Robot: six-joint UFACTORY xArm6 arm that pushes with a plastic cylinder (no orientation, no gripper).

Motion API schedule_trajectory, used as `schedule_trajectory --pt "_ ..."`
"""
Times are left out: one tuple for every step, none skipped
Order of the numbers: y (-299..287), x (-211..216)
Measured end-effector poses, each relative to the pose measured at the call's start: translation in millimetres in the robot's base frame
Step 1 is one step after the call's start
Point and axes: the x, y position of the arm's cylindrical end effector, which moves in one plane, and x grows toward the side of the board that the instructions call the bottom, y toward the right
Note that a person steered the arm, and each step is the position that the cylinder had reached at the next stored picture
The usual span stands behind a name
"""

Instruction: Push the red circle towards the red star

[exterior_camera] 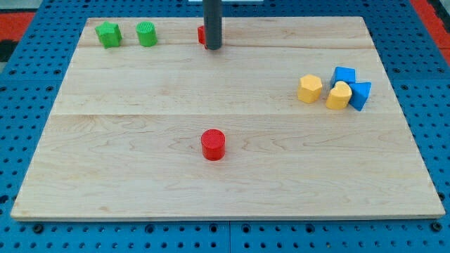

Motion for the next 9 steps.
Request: schedule_trajectory --pt "-1 -17" --pt "-31 45" --pt "-27 136" --pt "5 159" --pt "55 192" --pt "71 243" --pt "56 289" --pt "19 282" --pt "-3 260"
